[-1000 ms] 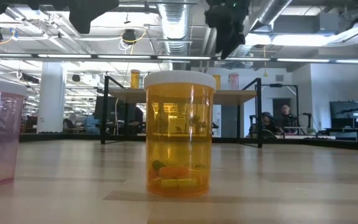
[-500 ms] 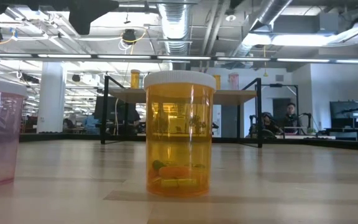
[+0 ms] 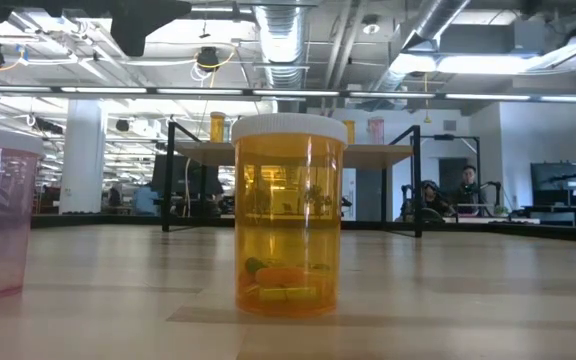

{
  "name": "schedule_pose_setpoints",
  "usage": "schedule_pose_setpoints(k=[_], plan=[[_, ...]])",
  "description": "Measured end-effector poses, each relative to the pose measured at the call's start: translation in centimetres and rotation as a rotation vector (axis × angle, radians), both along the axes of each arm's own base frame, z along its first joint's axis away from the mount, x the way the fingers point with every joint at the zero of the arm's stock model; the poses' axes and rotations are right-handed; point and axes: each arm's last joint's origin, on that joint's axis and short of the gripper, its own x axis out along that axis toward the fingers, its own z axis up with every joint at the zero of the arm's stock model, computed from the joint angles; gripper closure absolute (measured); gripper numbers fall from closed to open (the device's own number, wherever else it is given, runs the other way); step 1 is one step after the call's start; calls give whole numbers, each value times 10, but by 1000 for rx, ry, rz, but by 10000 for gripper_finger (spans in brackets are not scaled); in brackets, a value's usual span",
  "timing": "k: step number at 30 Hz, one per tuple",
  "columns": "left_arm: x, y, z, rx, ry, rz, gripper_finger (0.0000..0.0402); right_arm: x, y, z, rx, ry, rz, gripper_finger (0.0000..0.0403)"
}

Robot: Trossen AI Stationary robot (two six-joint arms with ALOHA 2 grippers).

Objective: Pick and place medicine bottles onto shelf by color
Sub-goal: Put the small right violet bottle on the shelf

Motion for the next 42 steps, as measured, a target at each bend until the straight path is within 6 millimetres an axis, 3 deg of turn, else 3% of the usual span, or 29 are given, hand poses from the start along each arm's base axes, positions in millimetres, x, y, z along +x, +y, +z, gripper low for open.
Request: schedule_pose_setpoints(k=[7, 18, 32, 42], plan=[[0, 0, 0, 0, 0, 0, 84, -22, 35, -38, 67, 139, -152, 148], [0, 0, 0, 2, 0, 0, 84, -37, 73, -74, 165, 171, -275, 148], [0, 0, 0, 7, 1, 0, 84, -47, 69, -113, 198, 218, -303, 148], [0, 0, 0, 1, 1, -3, 84, -53, 62, -123, 170, 237, -300, 148]])
